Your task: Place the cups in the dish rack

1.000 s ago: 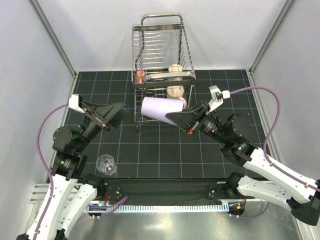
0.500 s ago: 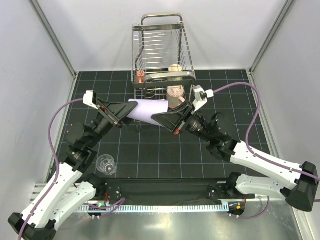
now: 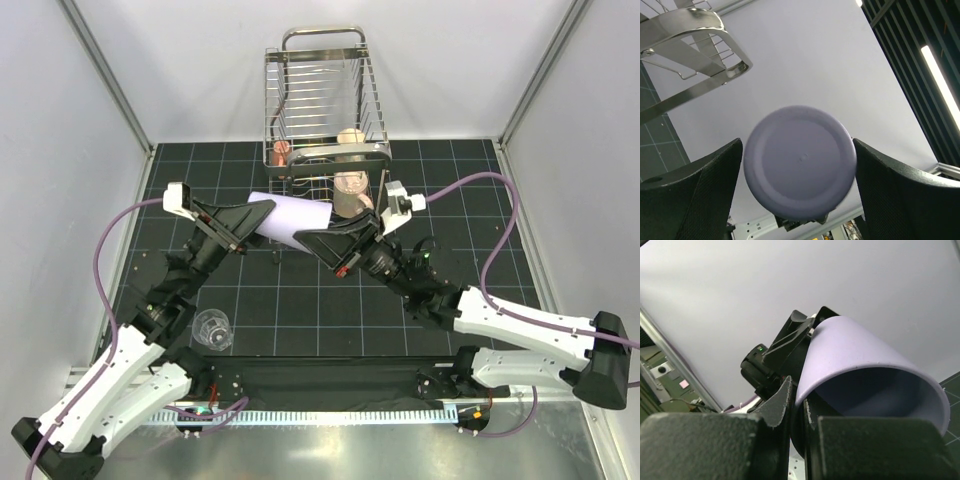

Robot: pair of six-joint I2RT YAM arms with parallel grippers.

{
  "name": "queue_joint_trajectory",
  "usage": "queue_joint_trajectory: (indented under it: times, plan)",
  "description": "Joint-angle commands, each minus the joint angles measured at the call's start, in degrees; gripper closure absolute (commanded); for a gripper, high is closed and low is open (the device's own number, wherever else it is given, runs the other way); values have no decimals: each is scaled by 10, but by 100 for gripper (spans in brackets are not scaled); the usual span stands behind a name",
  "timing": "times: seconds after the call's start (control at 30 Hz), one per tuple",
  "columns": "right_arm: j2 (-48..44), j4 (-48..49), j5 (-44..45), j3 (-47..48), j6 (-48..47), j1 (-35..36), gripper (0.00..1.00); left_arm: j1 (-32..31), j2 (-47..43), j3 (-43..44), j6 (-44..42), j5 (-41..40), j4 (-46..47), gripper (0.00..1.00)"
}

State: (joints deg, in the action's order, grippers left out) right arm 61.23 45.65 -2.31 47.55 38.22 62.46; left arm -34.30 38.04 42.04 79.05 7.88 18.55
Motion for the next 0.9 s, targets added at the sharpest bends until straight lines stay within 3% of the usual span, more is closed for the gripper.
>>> queue_joint_trajectory:
  times: [0.0, 0.3, 0.4, 0.5, 0.53, 0.57, 0.6, 0.63, 0.73, 0.87]
  plan:
    - [10, 69, 60, 2, -41, 6, 96, -13, -1, -4, -21, -35, 38, 15]
    - [35, 74, 93, 6, -75, 28, 96, -31, 5, -1, -37, -70, 51, 20]
    - [35, 76, 93, 3, -79, 34, 96, -33, 5, 1, -48, -74, 54, 29]
    - [28, 62, 74, -4, -79, 35, 96, -33, -2, 1, -57, -75, 50, 51]
    - [26, 53, 65, -4, -78, 35, 96, -34, -2, 3, -64, -75, 46, 65]
    - [22, 42, 64, -5, -77, 35, 93, -34, -4, 7, -71, -74, 40, 73]
    - [14, 24, 63, -11, -76, 35, 86, -33, -6, 12, -88, -75, 17, 93]
    - [8, 17, 60, -14, -77, 35, 67, -33, -9, 26, -102, -74, -6, 100]
    - [-23, -54, 79, -16, -85, 35, 44, -33, -27, 52, -168, -103, -104, 100]
    - [-78, -239, 164, 1, -103, 35, 38, -33, -61, 69, -272, -160, -234, 99]
